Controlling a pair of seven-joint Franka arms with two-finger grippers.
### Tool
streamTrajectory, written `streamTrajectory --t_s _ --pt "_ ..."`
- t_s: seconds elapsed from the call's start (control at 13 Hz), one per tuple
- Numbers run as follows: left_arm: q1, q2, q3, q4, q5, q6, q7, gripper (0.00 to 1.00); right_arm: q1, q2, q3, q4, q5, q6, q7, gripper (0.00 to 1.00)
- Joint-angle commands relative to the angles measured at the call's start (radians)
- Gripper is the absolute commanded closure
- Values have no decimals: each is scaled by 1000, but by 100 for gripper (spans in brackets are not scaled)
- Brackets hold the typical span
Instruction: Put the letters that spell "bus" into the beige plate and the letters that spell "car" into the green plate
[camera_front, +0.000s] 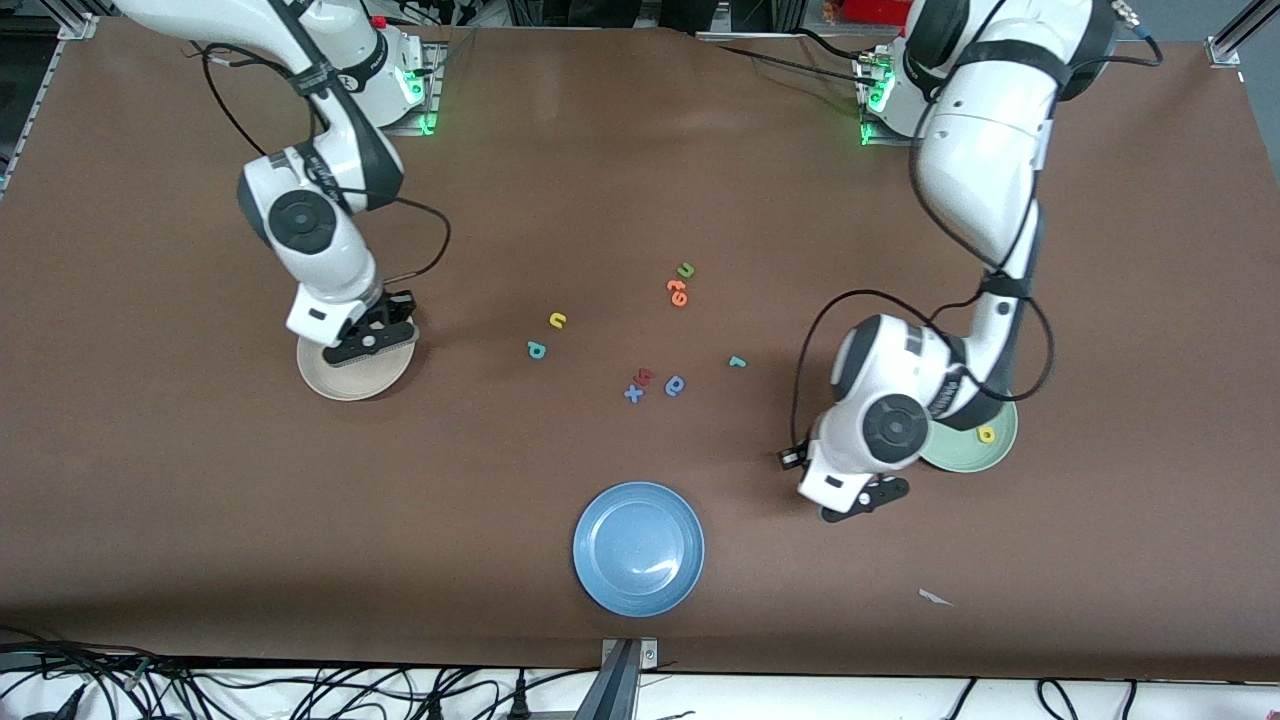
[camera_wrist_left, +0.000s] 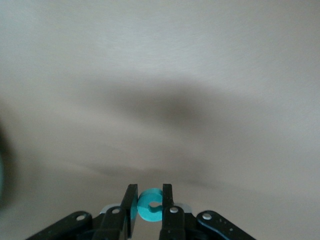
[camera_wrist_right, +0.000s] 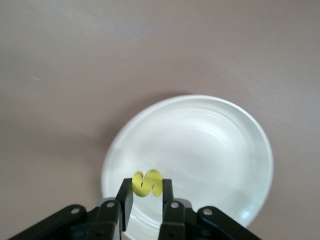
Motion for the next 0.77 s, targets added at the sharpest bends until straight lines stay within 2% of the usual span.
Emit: streamTrajectory --t_s 0.0,0.08,0.15,0.31,0.39,0.69 --pt "62 -87 -7 -79 95 -98 265 96 -5 -30 0 -35 20 0 -31 64" --pt "89 -113 -9 -119 111 -94 322 96 -5 -30 -1 -35 20 1 -31 21" --pt "112 -133 -9 -150 114 -86 391 96 -5 -30 -6 -31 20 1 -31 1" --pt "169 -179 -10 -208 114 -68 522 96 -5 -42 -6 -28 22 -2 -28 0" --pt "191 -215 -10 -269 114 -31 572 96 -5 -45 -1 -24 23 -13 -26 0" --pt "235 -413 -12 -627 114 211 630 92 1 -21 61 33 186 -69 6 0"
